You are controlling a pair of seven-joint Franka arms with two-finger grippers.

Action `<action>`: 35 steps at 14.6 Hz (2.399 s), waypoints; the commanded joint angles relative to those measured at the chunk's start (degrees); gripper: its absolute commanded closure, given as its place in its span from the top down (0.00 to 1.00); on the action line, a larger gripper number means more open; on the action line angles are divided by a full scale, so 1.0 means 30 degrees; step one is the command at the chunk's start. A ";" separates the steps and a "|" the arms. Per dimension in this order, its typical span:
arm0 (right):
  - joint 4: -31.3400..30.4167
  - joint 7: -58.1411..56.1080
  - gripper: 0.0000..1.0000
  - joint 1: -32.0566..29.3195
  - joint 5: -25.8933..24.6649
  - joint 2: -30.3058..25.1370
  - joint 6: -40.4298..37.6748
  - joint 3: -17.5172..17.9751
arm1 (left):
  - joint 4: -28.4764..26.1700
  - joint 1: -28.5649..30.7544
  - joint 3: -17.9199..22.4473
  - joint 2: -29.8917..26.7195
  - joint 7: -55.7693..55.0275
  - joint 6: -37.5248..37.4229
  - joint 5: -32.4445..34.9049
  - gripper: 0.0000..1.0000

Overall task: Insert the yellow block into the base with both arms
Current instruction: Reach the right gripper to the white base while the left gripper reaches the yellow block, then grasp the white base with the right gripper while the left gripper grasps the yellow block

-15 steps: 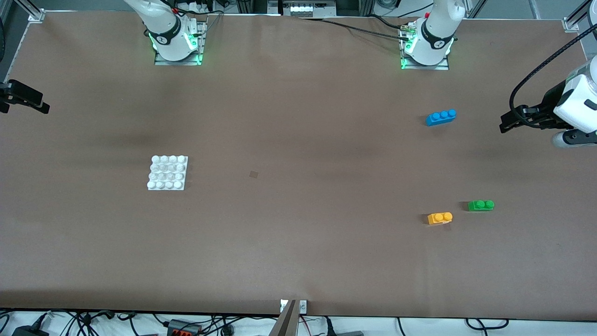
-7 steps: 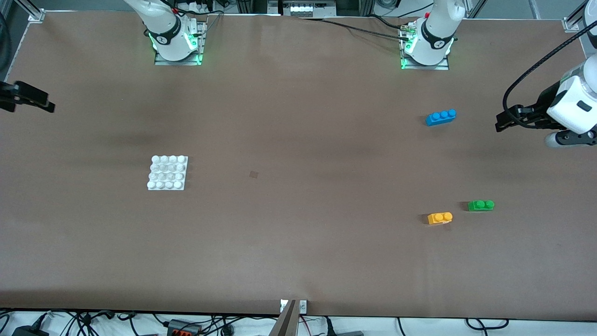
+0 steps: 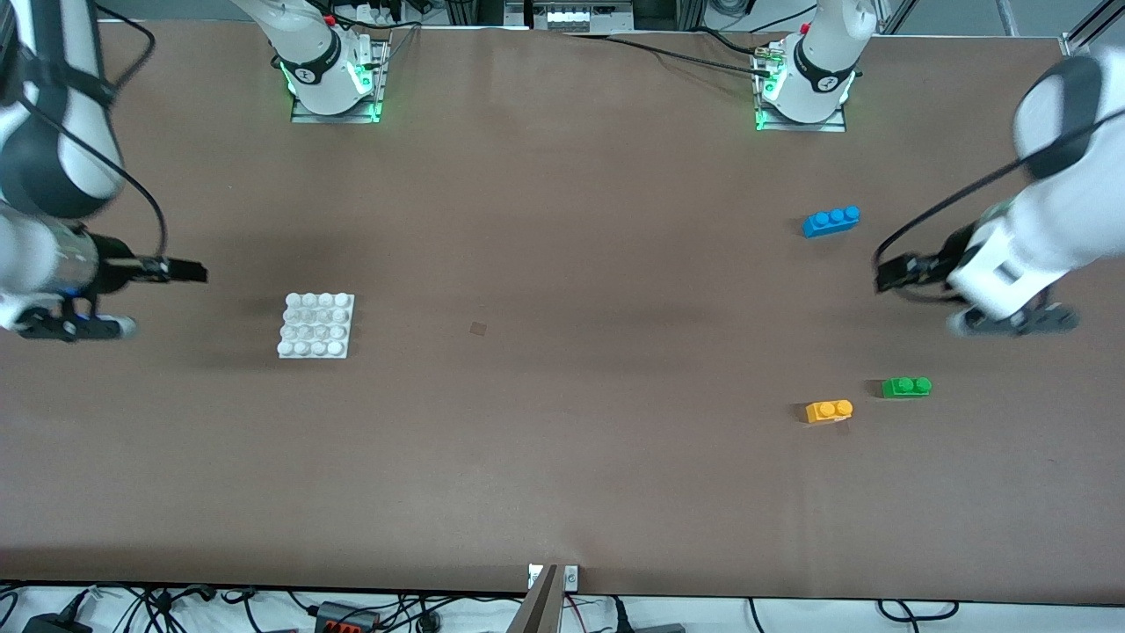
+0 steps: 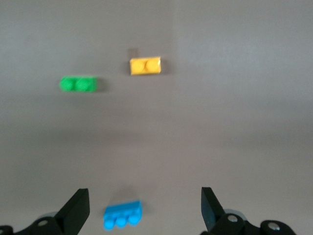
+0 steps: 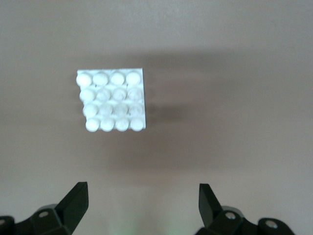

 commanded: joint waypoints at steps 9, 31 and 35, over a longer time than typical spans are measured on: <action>-0.5260 0.0578 1.00 0.1767 0.0278 0.2666 1.0482 0.0321 | -0.0657 0.0383 0.0026 0.6232 0.0495 0.8340 -0.0286 1.00; -0.6169 0.0344 0.60 0.1593 0.0307 0.4515 1.1829 0.0558 | -0.0336 0.0471 0.0026 0.8988 0.0905 1.3003 -0.0286 1.00; -0.6169 0.0344 0.54 0.1739 0.0307 0.4691 1.1801 0.0558 | -0.0336 0.0471 0.0026 0.9165 0.0905 1.3181 -0.0286 1.00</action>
